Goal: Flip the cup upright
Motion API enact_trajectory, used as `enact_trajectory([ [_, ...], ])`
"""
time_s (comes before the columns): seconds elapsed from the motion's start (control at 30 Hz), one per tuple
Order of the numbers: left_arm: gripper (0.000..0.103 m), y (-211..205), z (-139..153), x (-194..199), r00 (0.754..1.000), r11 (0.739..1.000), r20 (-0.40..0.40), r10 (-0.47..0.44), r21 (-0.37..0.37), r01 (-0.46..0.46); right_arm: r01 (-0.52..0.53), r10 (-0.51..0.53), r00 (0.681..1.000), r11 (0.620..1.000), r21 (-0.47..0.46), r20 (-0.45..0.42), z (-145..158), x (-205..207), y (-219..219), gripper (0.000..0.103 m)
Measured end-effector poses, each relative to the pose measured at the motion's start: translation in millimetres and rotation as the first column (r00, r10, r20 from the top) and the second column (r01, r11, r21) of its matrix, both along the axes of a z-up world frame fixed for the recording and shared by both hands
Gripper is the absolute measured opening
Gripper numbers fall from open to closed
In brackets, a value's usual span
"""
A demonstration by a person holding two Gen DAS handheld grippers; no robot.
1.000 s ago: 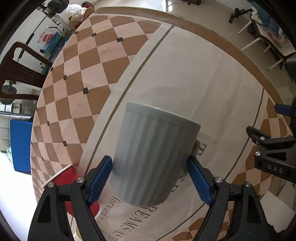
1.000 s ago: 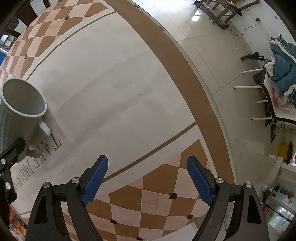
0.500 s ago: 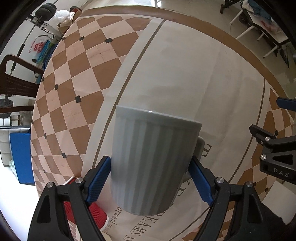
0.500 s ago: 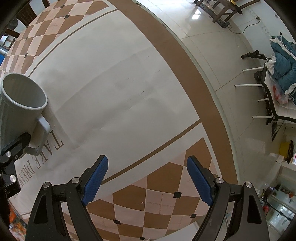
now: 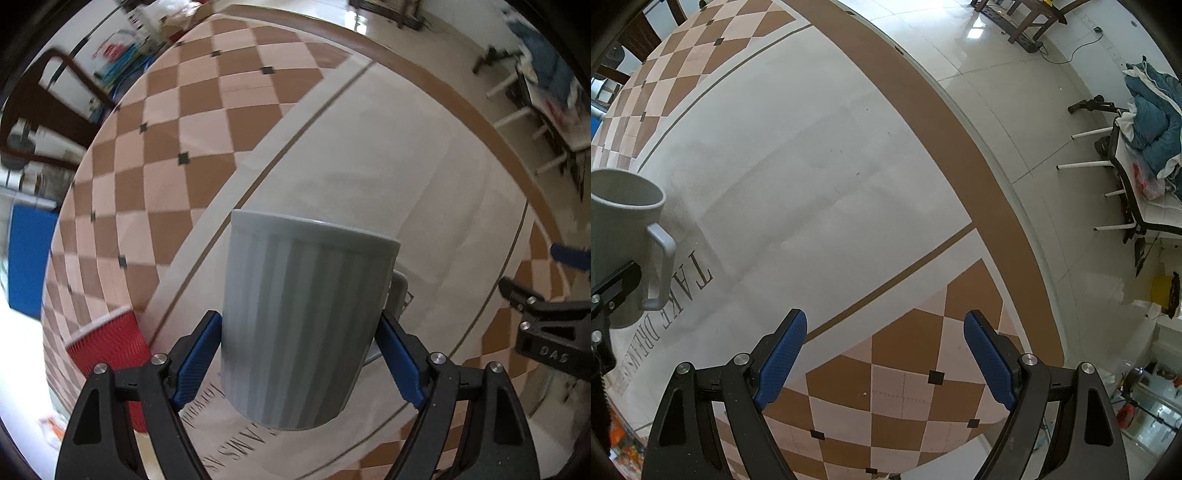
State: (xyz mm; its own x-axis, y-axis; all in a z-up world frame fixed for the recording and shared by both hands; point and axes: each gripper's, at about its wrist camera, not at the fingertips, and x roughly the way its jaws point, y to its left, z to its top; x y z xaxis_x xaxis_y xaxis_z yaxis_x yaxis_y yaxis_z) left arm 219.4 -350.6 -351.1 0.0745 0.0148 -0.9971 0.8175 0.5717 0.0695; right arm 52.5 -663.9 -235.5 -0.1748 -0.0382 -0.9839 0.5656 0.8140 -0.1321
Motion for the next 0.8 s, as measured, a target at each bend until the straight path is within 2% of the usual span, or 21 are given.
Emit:
enact_trajectory([
  [0.2, 0.082, 36.6, 14.4, -0.2, 0.985, 0.983, -0.043, 0.167, -0.074, -0.17, -0.008, 0.008, 1.0, 1.0, -0.003, 0.016, 7.9, -8.5, 5.0, 0.088],
  [0.4, 0.082, 84.8, 38.9, -9.3, 0.936, 0.925, -0.067, 0.346, -0.142, -0.352, -0.023, 0.023, 0.999, 1.0, -0.004, 0.029, 19.0, -15.7, 16.1, 0.088],
  [0.47, 0.082, 105.7, 48.7, -19.6, 0.904, 0.889, -0.086, 0.419, -0.162, -0.428, -0.039, 0.039, 0.999, 0.999, -0.007, 0.033, 24.7, -18.1, 25.0, 0.088],
  [0.5, 0.082, 101.2, 54.3, -26.6, 0.891, 0.875, -0.093, 0.444, -0.167, -0.454, -0.051, 0.051, 0.998, 0.999, -0.01, 0.037, 29.0, -19.6, 32.7, 0.088],
  [0.63, 0.082, 143.9, 61.5, -55.0, 0.808, 0.786, -0.135, 0.574, -0.186, -0.589, -0.093, 0.094, 0.994, 0.995, -0.018, 0.047, 40.9, -25.7, 63.3, 0.088],
  [0.8, 0.082, 208.7, 68.7, -97.4, 0.718, 0.693, -0.168, 0.676, -0.186, -0.696, -0.105, 0.106, 0.991, 0.994, -0.019, 0.086, 47.8, -39.4, 111.7, 0.088],
])
